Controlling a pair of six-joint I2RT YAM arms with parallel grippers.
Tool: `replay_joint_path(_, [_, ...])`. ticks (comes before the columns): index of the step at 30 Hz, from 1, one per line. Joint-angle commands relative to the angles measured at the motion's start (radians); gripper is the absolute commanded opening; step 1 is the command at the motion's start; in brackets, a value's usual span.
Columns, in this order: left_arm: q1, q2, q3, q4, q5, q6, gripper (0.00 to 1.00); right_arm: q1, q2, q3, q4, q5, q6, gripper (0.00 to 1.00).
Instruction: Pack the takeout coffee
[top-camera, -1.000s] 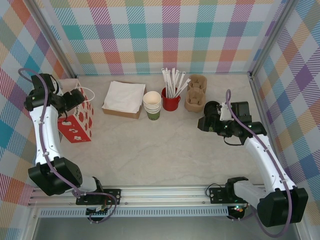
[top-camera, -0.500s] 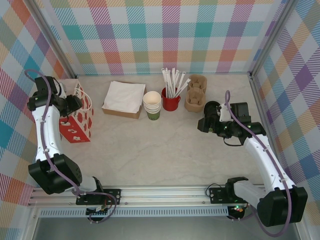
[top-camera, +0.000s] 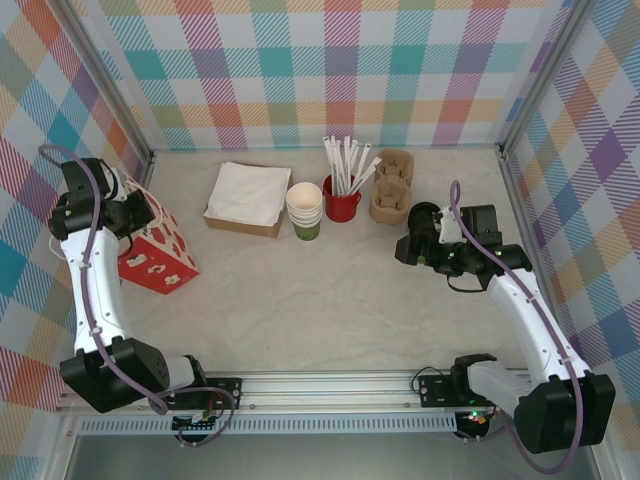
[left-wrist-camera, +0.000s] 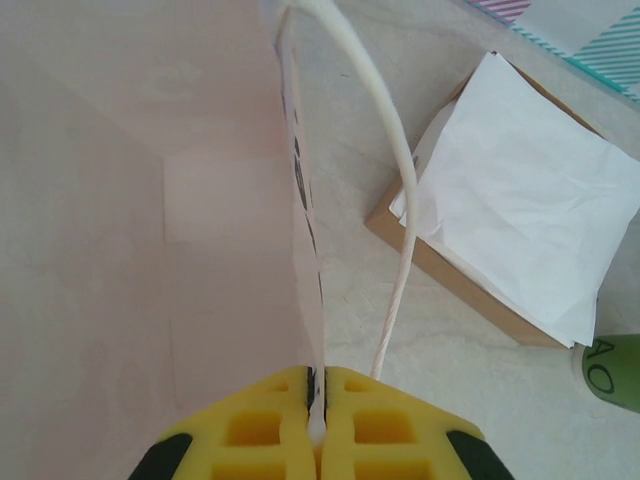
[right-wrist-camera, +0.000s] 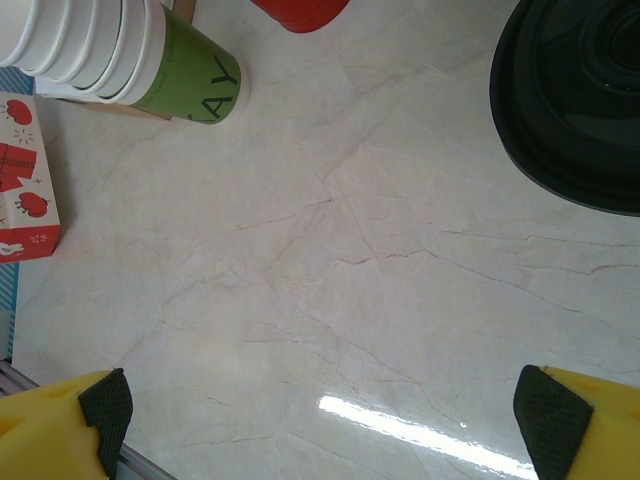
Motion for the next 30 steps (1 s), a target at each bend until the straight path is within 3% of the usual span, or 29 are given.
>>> replay_joint_path(1, [0.005,-0.045,-0.015,-0.004,-0.029,0.016,0.00,-0.004,-0.022,-0.012,0.008,-0.004,-0.001,1.00])
replay_joint_path(11, [-0.118,-0.132,0.093,-0.161,-0.161,-0.031,0.00,-0.004,-0.022,0.008,-0.032,0.030,0.006,1.00])
replay_joint_path(21, [-0.234,-0.191,0.196,-0.275,-0.169,-0.128,0.00,-0.004,-0.020,0.002,-0.044,0.049,0.021,1.00])
replay_joint_path(30, [-0.495,-0.187,0.206,-0.330,-0.247,-0.210,0.00,-0.004,-0.008,-0.003,-0.041,0.049,0.033,1.00])
